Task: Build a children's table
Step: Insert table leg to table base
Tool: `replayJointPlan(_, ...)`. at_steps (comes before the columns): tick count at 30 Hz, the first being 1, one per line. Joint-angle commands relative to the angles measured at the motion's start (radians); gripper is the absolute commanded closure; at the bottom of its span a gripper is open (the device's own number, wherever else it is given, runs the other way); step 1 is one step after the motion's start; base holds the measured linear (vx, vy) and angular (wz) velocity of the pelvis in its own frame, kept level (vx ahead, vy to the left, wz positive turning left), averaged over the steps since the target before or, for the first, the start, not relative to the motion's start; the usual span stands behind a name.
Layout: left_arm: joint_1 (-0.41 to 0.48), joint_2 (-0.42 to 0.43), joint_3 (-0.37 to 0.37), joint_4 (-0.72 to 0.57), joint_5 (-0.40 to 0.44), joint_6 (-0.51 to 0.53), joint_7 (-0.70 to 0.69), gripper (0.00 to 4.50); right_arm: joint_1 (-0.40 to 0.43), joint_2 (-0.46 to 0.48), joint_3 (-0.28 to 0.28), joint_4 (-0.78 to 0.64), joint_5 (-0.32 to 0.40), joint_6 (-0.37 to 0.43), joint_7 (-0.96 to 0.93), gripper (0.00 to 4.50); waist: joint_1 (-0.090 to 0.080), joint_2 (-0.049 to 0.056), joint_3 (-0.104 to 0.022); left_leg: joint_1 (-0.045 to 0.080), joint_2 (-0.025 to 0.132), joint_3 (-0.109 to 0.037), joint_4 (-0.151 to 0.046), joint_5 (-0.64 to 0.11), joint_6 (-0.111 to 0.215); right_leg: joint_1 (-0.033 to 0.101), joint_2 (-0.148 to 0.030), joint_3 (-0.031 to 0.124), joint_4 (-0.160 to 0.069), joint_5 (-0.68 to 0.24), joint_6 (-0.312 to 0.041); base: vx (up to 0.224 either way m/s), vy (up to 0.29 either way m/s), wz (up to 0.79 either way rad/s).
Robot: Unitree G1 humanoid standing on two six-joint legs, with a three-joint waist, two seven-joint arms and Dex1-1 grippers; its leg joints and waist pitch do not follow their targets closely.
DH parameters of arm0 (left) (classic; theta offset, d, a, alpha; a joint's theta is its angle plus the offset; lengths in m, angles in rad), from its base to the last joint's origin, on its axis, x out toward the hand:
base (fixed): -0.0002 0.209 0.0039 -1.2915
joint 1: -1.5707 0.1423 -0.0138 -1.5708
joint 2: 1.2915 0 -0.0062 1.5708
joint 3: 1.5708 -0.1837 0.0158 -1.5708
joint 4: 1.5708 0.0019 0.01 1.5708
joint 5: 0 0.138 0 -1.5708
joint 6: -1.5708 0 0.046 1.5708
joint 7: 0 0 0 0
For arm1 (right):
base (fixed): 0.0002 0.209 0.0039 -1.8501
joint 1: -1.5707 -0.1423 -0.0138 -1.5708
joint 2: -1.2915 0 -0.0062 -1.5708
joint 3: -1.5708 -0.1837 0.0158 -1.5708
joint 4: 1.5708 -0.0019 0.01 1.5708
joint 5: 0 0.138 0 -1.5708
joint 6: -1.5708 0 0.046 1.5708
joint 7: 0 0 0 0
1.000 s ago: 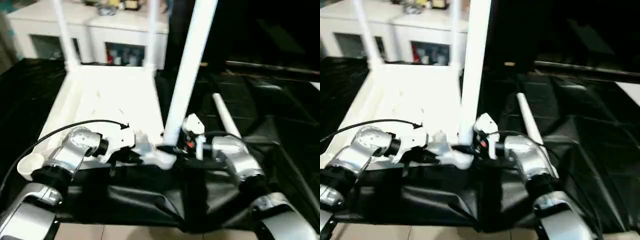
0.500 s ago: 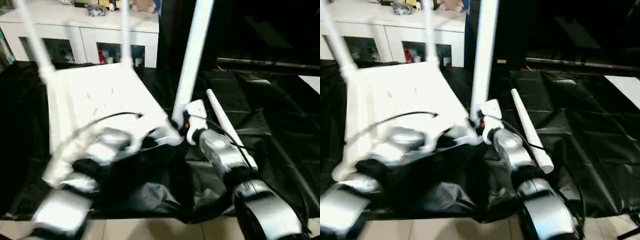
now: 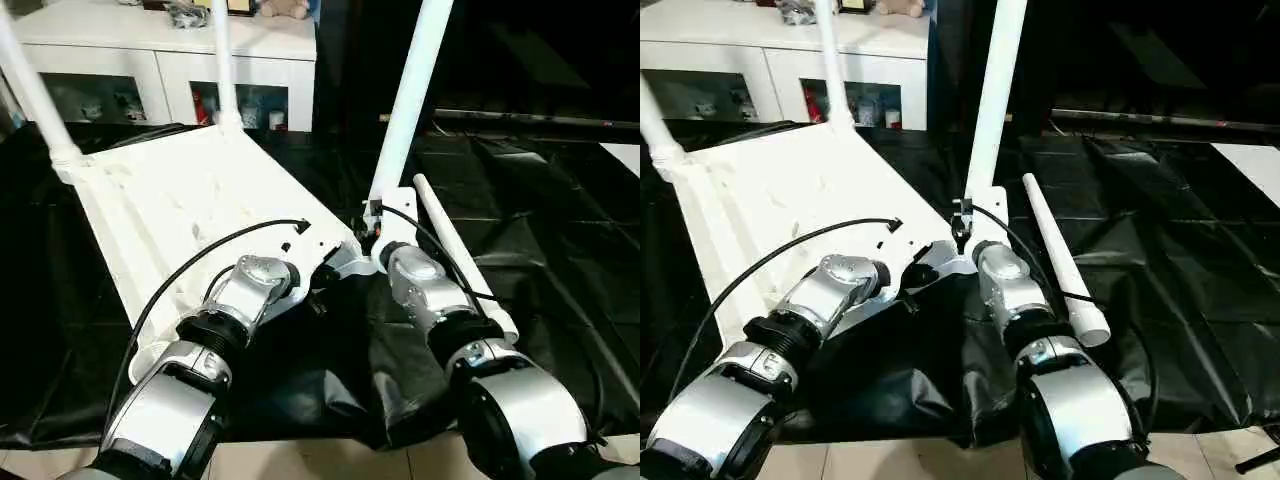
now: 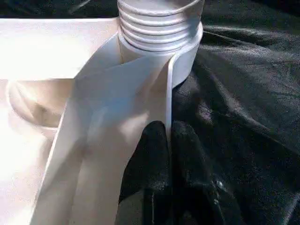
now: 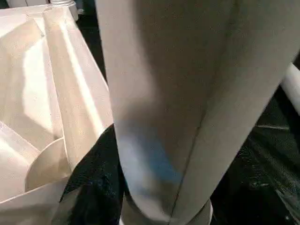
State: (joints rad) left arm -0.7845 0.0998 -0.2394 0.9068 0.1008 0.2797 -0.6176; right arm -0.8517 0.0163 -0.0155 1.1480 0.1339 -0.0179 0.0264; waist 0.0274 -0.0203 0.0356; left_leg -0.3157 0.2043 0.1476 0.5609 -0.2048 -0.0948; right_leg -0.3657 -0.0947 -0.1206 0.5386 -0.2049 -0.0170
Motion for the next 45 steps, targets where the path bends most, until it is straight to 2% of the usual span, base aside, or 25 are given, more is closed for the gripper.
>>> replayJointPlan(1, -0.001, 0.029, 0.03, -0.004, 0.002, 0.01, 0.06, 4.5, 0.077, -0.014, -0.017, 0.134, -0.014, 0.091, -0.035, 2.59, -0.009, 0.009, -0.025, 0.003, 0.019, -0.009, -0.087, -0.517, 0.002, -0.003, -0.062, 0.038, -0.086, -0.54, -0.06, 0.0, 0.0, 0.0)
replayJointPlan(8, 0.0, 0.038, 0.029, -0.005, 0.006, 0.0, 0.039, 4.5, 0.058, -0.012, -0.028, 0.128, -0.019, 0.04, 0.005, 2.59, -0.007, 0.009, -0.024, 0.004, 0.02, -0.004, -0.087, -0.495, 0.005, -0.005, -0.063, 0.041, -0.088, -0.543, -0.063, 0.0, 0.0, 0.0)
replayJointPlan(10, -0.003, 0.044, 0.029, -0.004, 0.006, -0.002, 0.036, 4.5, 0.047, -0.015, -0.035, 0.122, -0.014, 0.025, 0.029, 2.03, -0.007, 0.01, -0.024, 0.003, 0.021, -0.005, -0.088, -0.497, 0.005, -0.005, -0.063, 0.042, -0.088, -0.541, -0.064, 0.0, 0.0, 0.0)
replayJointPlan(14, -0.007, 0.05, 0.03, -0.001, 0.005, -0.006, 0.03, 4.5, 0.037, -0.018, -0.035, 0.114, -0.019, 0.014, 0.051, 1.72, -0.009, 0.009, -0.025, -0.002, 0.023, -0.005, -0.09, -0.488, 0.006, 0.0, -0.063, 0.043, -0.084, -0.525, -0.072, 0.0, 0.0, 0.0)
replayJointPlan(18, -0.008, 0.059, 0.029, -0.004, 0.004, -0.018, 0.02, 4.5, 0.022, -0.023, -0.031, 0.095, -0.028, -0.018, 0.087, 1.36, -0.002, 0.008, -0.033, -0.016, 0.025, 0.003, -0.088, -0.389, 0.014, 0.005, -0.065, 0.056, -0.067, -0.423, -0.113, 0.0, 0.0, 0.0)
replayJointPlan(19, -0.007, 0.06, 0.029, -0.006, 0.004, -0.021, 0.017, 4.5, 0.02, -0.025, -0.033, 0.088, -0.026, -0.028, 0.1, 1.18, 0.0, 0.007, -0.032, -0.016, 0.025, 0.009, -0.086, -0.365, 0.019, 0.001, -0.063, 0.058, -0.067, -0.411, -0.123, 0.0, 0.0, 0.0)
replayJointPlan(21, -0.007, 0.064, 0.025, -0.007, 0.005, -0.031, 0.009, 4.5, 0.02, -0.028, -0.033, 0.078, -0.026, -0.043, 0.128, 1.09, 0.002, 0.004, -0.034, -0.019, 0.024, 0.013, -0.084, -0.337, 0.026, 0.003, -0.063, 0.062, -0.063, -0.405, -0.131, 0.0, 0.0, 0.0)
replayJointPlan(23, 0.002, 0.077, 0.014, -0.02, 0.001, -0.086, -0.036, 4.5, 0.037, -0.043, -0.014, 0.023, -0.024, -0.076, 0.234, 0.82, 0.006, -0.003, -0.037, -0.036, 0.022, 0.016, -0.081, -0.282, 0.043, 0.012, -0.061, 0.067, -0.055, -0.385, -0.125, 0.0, 0.0, 0.0)
replayJointPlan(26, 0.008, 0.084, 0.01, -0.032, -0.005, -0.094, -0.061, 4.5, 0.051, -0.054, -0.002, -0.01, -0.027, -0.086, 0.289, 0.71, 0.008, -0.006, -0.044, -0.033, 0.026, 0.024, -0.074, -0.221, 0.059, 0.008, -0.058, 0.072, -0.043, -0.318, -0.154, 0.0, 0.0, 0.0)
replayJointPlan(27, 0.017, 0.096, 0.002, -0.045, -0.006, -0.119, -0.093, 4.5, 0.075, -0.072, 0.016, -0.066, -0.025, -0.077, 0.366, 0.53, 0.012, -0.004, -0.041, -0.029, 0.026, 0.029, -0.07, -0.22, 0.07, 0.002, -0.057, 0.072, -0.048, -0.33, -0.168, 0.0, 0.0, 0.0)
replayJointPlan(28, 0.025, 0.105, -0.002, -0.056, -0.01, -0.121, -0.118, 4.5, 0.1, -0.094, 0.035, -0.115, -0.026, -0.069, 0.428, 0.41, 0.011, -0.003, -0.043, -0.029, 0.028, 0.029, -0.069, -0.212, 0.07, 0.002, -0.057, 0.073, -0.044, -0.32, -0.174, 0.051, -0.038, 0.04)
replayJointPlan(29, 0.032, 0.114, -0.004, -0.065, -0.015, -0.128, -0.146, 4.5, 0.122, -0.116, 0.052, -0.158, -0.027, -0.062, 0.483, 0.41, 0.012, -0.005, -0.047, -0.037, 0.027, 0.03, -0.066, -0.173, 0.081, 0.011, -0.055, 0.074, -0.036, -0.265, -0.181, 0.066, -0.031, 0.03)
replayJointPlan(30, 0.042, 0.126, -0.008, -0.078, -0.025, -0.145, -0.189, 4.5, 0.151, -0.148, 0.074, -0.215, -0.027, -0.05, 0.544, 0.41, 0.02, -0.007, -0.051, -0.036, 0.028, 0.033, -0.058, -0.116, 0.102, 0.011, -0.054, 0.076, -0.025, -0.171, -0.197, 0.066, -0.031, 0.03)
replayJointPlan(31, 0.049, 0.136, -0.01, -0.088, -0.034, -0.159, -0.225, 4.5, 0.175, -0.173, 0.089, -0.26, -0.027, -0.04, 0.594, 0.41, 0.019, -0.009, -0.052, -0.041, 0.025, 0.034, -0.054, -0.085, 0.112, 0.015, -0.052, 0.077, -0.015, -0.119, -0.211, 0.067, -0.019, 0.01)
replayJointPlan(32, 0.057, 0.148, -0.015, -0.098, -0.039, -0.172, -0.256, 4.5, 0.198, -0.2, 0.101, -0.307, -0.021, -0.021, 0.645, 0.41, 0.022, -0.006, -0.053, -0.043, 0.024, 0.033, -0.052, -0.06, 0.12, 0.017, -0.051, 0.078, -0.008, -0.073, -0.224, 0.055, -0.007, -0.03)
replayJointPlan(33, 0.075, 0.172, -0.028, -0.119, -0.054, -0.237, -0.337, 4.5, 0.23, -0.243, 0.111, -0.369, -0.016, -0.011, 0.71, 0.41, 0.026, -0.009, -0.056, -0.048, 0.019, 0.034, -0.045, -0.018, 0.155, 0.023, -0.049, 0.077, 0.003, 0.027, -0.241, 0.055, -0.007, -0.03)
replayJointPlan(35, 0.08, 0.178, -0.031, -0.127, -0.06, -0.254, -0.365, 4.5, 0.238, -0.253, 0.112, -0.384, -0.015, -0.009, 0.727, 0.41, 0.027, -0.006, -0.058, -0.038, 0.021, 0.037, -0.042, -0.01, 0.165, 0.016, -0.049, 0.078, 0.009, 0.065, -0.265, 0.0, 0.0, 0.0)
replayJointPlan(36, 0.099, 0.199, -0.036, -0.158, -0.083, -0.263, -0.438, 4.5, 0.265, -0.288, 0.117, -0.442, 0.008, 0.011, 0.798, 0.41, 0.028, -0.007, -0.061, -0.043, 0.02, 0.037, -0.039, 0.013, 0.18, 0.024, -0.048, 0.078, 0.015, 0.101, -0.28, 0.0, 0.0, 0.0)
replayJointPlan(38, 0.111, 0.213, -0.039, -0.179, -0.096, -0.261, -0.484, 4.5, 0.285, -0.311, 0.122, -0.486, 0.025, 0.032, 0.849, 0.41, 0.032, -0.006, -0.057, -0.043, 0.023, 0.038, -0.039, 0.009, 0.19, 0.024, -0.046, 0.076, 0.015, 0.103, -0.285, 0.0, 0.0, 0.0)
replayJointPlan(39, 0.128, 0.239, -0.048, -0.206, -0.106, -0.277, -0.555, 4.5, 0.314, -0.347, 0.132, -0.548, 0.041, 0.047, 0.911, 0.41, 0.036, -0.001, -0.057, -0.038, 0.028, 0.04, -0.04, 0.003, 0.187, 0.017, -0.047, 0.076, 0.015, 0.083, -0.289, 0.0, 0.0, 0.0)
replayJointPlan(40, 0.133, 0.247, -0.05, -0.214, -0.11, -0.279, -0.575, 4.5, 0.321, -0.356, 0.133, -0.566, 0.048, 0.052, 0.928, 0.41, 0.042, 0.0, -0.056, -0.034, 0.031, 0.041, -0.038, -0.01, 0.183, 0.017, -0.046, 0.076, 0.015, 0.068, -0.287, 0.0, 0.0, 0.0)
replayJointPlan(41, 0.133, 0.247, -0.05, -0.214, -0.11, -0.279, -0.575, 4.5, 0.321, -0.356, 0.133, -0.566, 0.048, 0.052, 0.928, 0.41, 0.041, 0.0, -0.055, -0.035, 0.032, 0.041, -0.04, -0.02, 0.18, 0.015, -0.044, 0.076, 0.014, 0.059, -0.288, 0.0, 0.0, 0.0)
replayJointPlan(42, 0.149, 0.264, -0.051, -0.245, -0.134, -0.27, -0.64, 4.5, 0.339, -0.379, 0.145, -0.608, 0.059, 0.056, 0.976, 0.41, 0.043, 0.0, -0.05, -0.037, 0.033, 0.04, -0.044, -0.069, 0.153, 0.015, -0.046, 0.076, 0.008, -0.005, -0.278, 0.0, 0.0, 0.0)
replayJointPlan(44, 0.16, 0.278, -0.054, -0.266, -0.147, -0.267, -0.686, 4.5, 0.361, -0.401, 0.165, -0.653, 0.064, 0.06, 1.028, 0.41, 0.043, 0.0, -0.048, -0.038, 0.032, 0.04, -0.046, -0.111, 0.128, 0.014, -0.047, 0.076, 0.002, -0.068, -0.264, 0.0, 0.0, 0.0)
replayJointPlan(45, 0.164, 0.283, -0.053, -0.27, -0.146, -0.274, -0.698, 4.5, 0.374, -0.411, 0.177, -0.679, 0.059, 0.059, 1.054, 0.41, 0.046, -0.001, -0.043, -0.034, 0.032, 0.04, -0.05, -0.164, 0.099, 0.011, -0.047, 0.078, -0.008, -0.156, -0.233, 0.0, 0.0, 0.0)
